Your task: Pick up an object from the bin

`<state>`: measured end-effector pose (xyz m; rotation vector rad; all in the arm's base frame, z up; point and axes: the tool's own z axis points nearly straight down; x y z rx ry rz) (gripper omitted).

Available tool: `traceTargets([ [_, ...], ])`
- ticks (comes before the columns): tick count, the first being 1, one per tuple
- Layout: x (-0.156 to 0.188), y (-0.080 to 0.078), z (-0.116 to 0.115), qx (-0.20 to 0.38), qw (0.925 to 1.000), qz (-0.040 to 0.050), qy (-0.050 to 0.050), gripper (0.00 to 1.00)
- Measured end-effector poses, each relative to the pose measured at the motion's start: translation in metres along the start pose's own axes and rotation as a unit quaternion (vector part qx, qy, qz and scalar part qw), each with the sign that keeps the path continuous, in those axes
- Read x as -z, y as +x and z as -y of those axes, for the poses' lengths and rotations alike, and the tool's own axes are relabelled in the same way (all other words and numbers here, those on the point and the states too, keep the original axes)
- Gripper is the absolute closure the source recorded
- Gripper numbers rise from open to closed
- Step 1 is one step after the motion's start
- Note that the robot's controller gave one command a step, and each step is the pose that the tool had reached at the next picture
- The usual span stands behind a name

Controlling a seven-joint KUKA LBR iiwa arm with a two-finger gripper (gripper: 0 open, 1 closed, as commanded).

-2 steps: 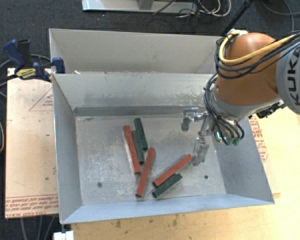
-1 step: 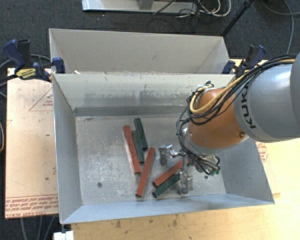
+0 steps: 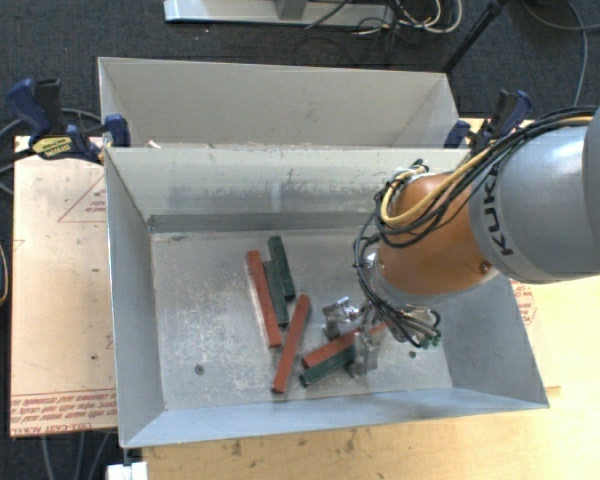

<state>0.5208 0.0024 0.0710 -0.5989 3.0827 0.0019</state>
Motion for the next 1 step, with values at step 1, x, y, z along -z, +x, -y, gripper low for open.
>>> traceTargets([
  [1,0.1693,-0.0128,0.0135,-0.007,1.0,0.0049,0.002,1.0],
])
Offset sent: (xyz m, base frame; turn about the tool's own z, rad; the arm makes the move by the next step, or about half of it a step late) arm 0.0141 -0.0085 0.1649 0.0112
